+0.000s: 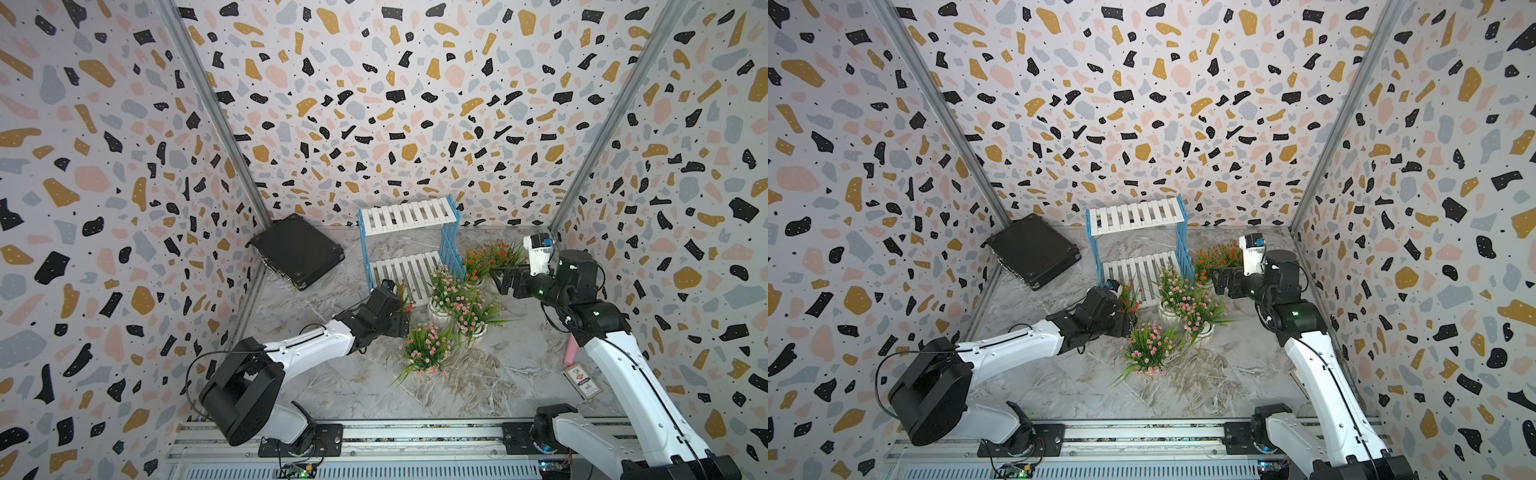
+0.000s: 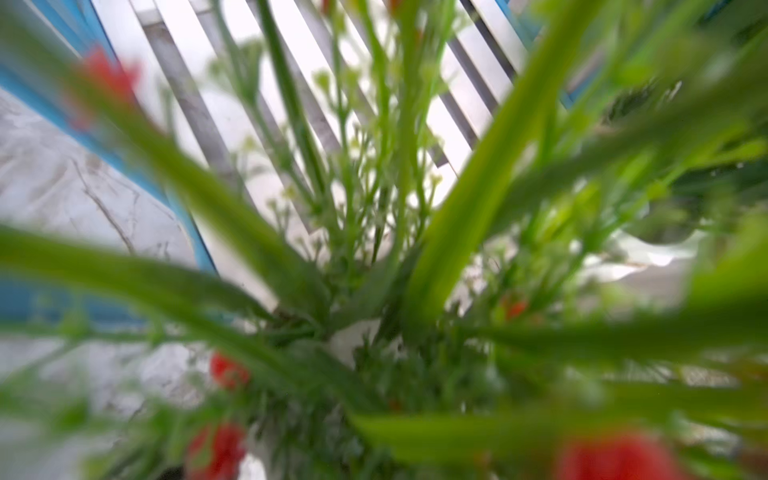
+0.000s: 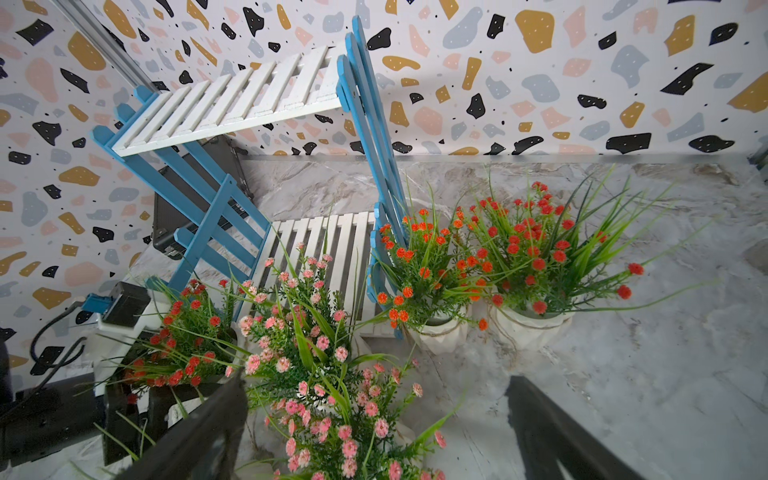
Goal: Place the baby's breath potted plants on the rack by color
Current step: Pick up the baby's breath potted plant from the center of the board.
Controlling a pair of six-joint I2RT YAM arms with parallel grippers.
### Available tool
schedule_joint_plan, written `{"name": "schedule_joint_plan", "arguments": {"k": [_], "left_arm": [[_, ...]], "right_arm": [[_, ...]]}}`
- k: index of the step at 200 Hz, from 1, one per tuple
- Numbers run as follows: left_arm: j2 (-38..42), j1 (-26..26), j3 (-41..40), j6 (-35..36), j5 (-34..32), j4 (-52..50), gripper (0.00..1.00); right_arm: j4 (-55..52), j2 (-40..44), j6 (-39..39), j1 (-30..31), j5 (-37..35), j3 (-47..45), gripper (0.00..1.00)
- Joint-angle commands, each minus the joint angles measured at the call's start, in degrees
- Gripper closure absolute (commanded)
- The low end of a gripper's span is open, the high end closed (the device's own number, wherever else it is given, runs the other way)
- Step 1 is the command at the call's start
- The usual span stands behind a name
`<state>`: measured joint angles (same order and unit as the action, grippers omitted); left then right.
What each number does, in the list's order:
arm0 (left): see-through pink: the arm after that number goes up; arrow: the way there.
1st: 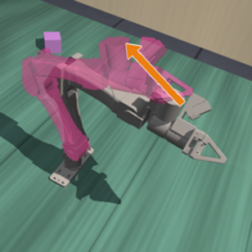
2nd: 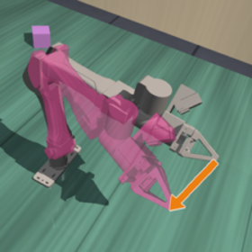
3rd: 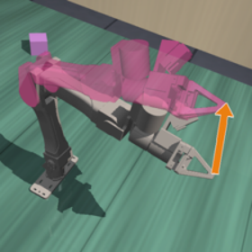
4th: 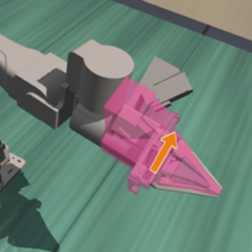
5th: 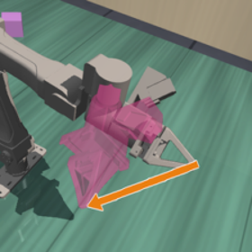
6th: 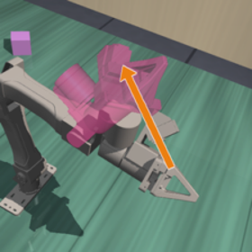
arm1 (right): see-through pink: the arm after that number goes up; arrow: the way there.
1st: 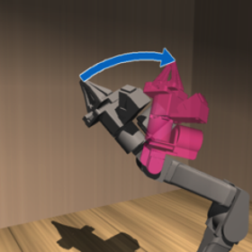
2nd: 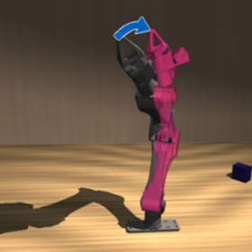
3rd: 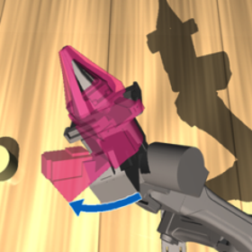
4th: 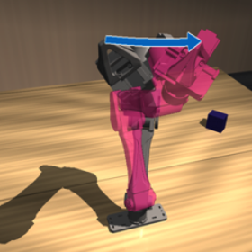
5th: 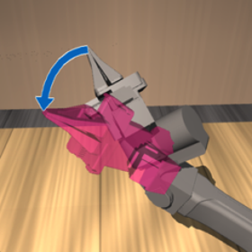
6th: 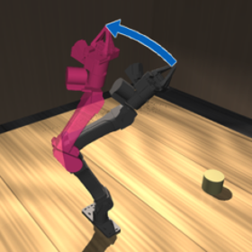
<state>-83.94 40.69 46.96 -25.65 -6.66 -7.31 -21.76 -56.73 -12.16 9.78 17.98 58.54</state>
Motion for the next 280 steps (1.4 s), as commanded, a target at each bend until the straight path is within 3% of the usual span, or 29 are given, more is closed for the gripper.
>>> {"name": "schedule_joint_plan", "arguments": {"k": [1,95,181,280], "left_arm": [[-2.89,0.36,3.65,-0.08,-2.03,-2.72,0.01],[-7.55,0.45,6.94,-1.49,-3.44,-5.70,0.04],[-9.10,1.14,10.87,0.05,-4.68,-7.71,0.28],[-5.69,1.59,16.84,1.19,-7.29,-13.41,0.28]], "right_arm": [[0.75,1.37,0.92,0.33,-0.40,-0.01,0.01],[1.03,1.13,0.59,0.30,-0.05,-0.70,0.02],[0.48,1.09,0.38,0.33,-0.74,-0.91,0.03],[1.03,1.70,-0.39,0.33,-1.54,-1.15,0.04]]}}
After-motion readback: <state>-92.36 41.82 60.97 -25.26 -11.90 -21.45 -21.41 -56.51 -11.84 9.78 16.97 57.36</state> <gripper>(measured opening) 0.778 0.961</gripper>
